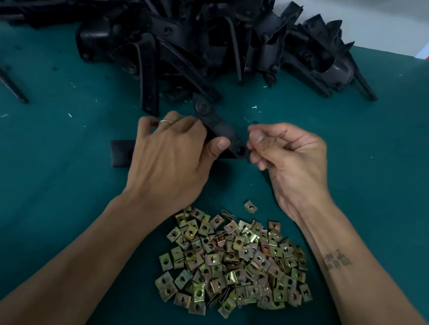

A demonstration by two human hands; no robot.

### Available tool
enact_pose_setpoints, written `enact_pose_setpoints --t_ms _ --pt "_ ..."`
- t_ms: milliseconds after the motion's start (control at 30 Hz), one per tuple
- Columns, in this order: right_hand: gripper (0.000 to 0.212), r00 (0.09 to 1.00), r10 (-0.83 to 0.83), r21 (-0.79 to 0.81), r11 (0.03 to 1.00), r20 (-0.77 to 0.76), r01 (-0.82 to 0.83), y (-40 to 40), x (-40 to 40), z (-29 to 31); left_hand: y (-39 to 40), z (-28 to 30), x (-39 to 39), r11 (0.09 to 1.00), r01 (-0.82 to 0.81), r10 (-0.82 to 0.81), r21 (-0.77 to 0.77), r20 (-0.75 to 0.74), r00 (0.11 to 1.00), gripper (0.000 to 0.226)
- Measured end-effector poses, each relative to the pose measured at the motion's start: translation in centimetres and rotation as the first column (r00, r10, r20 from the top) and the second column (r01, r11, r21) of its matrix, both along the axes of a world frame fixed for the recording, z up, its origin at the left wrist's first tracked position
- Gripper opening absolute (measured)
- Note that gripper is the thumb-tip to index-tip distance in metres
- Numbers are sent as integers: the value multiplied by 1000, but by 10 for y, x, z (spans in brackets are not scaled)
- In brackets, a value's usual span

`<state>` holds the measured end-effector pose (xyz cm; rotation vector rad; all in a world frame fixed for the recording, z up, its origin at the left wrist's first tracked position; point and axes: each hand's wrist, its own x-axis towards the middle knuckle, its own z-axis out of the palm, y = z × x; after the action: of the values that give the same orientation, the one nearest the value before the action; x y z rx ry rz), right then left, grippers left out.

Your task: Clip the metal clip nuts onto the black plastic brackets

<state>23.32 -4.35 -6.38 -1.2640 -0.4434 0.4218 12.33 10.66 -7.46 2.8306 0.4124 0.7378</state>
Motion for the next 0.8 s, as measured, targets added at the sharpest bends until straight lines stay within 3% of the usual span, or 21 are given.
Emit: enact_pose_setpoints --t_ms 167,300,400,467,533,800 --pt "13 999 -19 -34 999 34 21 1 1 -4 -5 1 -3 993 -34 41 110 -60 997 56" --pt "25 989 -17 -138 990 147 37 1 0 -8 -4 2 -5 993 0 6 116 -50 999 61" --pt "14 972 -6 -215 975 234 58 0 -1 -9 -3 3 -5 995 25 -21 98 -49 999 62" --pt "6 984 -6 -168 985 178 36 1 -1 -8 -3 3 -5 996 26 -21 83 -54 998 62" --pt "16 992 11 -114 994 126 3 1 -1 -7 -2 3 -5 997 22 -17 72 -57 998 62" --pt "25 987 43 -84 996 154 -30 -2 0 -6 -3 5 -7 999 13 -10 42 -80 997 62"
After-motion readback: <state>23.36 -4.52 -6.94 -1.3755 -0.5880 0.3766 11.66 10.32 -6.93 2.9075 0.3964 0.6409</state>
